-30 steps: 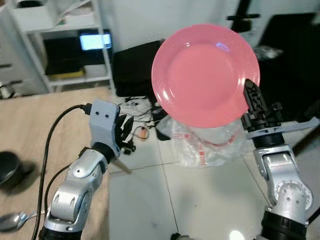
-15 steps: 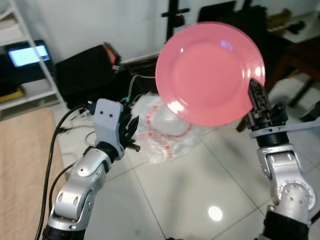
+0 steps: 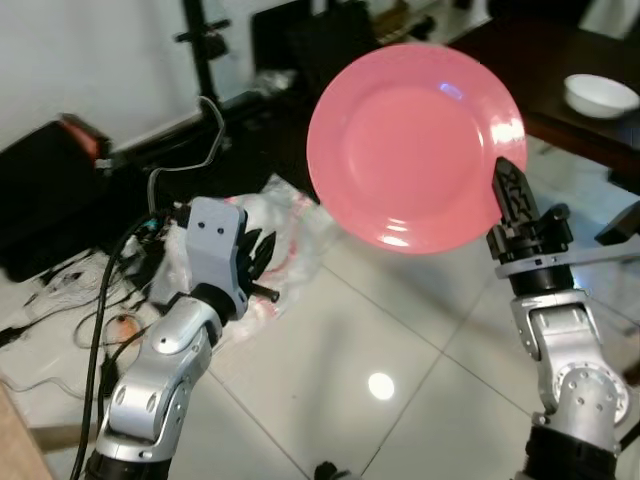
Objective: Setting the table
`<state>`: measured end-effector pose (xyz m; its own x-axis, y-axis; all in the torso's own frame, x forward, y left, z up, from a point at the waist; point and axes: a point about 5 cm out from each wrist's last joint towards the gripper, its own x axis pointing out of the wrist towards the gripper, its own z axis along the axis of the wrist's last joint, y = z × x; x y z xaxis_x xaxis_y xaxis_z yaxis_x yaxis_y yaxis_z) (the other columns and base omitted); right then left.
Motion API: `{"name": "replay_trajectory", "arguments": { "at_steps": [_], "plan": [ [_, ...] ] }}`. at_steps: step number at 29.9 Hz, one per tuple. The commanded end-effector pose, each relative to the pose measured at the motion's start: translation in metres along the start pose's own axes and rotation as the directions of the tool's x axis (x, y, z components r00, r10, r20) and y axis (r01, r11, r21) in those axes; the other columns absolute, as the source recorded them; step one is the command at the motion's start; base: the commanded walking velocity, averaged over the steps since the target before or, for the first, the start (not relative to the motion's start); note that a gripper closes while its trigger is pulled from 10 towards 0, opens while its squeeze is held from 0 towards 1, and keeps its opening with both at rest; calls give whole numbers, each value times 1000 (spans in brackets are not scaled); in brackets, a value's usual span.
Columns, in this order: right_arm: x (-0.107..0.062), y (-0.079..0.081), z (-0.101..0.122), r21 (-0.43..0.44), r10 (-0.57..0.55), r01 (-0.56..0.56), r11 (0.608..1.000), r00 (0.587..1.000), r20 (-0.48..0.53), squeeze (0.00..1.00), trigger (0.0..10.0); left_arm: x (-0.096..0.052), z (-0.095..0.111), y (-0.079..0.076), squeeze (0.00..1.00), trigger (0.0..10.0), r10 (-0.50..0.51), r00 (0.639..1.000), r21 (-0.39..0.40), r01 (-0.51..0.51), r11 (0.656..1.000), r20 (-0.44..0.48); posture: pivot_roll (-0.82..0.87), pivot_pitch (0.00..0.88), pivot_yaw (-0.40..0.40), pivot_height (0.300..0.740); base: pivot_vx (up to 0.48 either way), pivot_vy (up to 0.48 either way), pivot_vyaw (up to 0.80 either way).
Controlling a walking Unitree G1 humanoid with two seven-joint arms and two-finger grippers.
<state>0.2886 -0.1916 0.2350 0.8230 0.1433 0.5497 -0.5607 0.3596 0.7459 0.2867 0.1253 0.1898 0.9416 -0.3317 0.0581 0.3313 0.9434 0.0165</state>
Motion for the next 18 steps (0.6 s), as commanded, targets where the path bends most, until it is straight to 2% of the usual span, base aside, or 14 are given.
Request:
{"name": "replay_trajectory", "arguments": {
  "at_steps": [1, 18],
  "plan": [
    [-1, 0, 1, 3, -1, 1, 1000, 1000, 4, 0, 10000, 0, -4, -1, 0, 10000, -1, 1000, 6, 1, 1000, -16, 4, 65, 81, 740, 0, 0, -800],
    [0, 0, 2, 2, 4, -4, 1000, 1000, 2, 0, 10000, 2, 0, -4, 0, 10000, -26, 1000, 17, 26, 1000, 2, 2, 59, 79, 740, 0, 0, -800]
  ]
}}
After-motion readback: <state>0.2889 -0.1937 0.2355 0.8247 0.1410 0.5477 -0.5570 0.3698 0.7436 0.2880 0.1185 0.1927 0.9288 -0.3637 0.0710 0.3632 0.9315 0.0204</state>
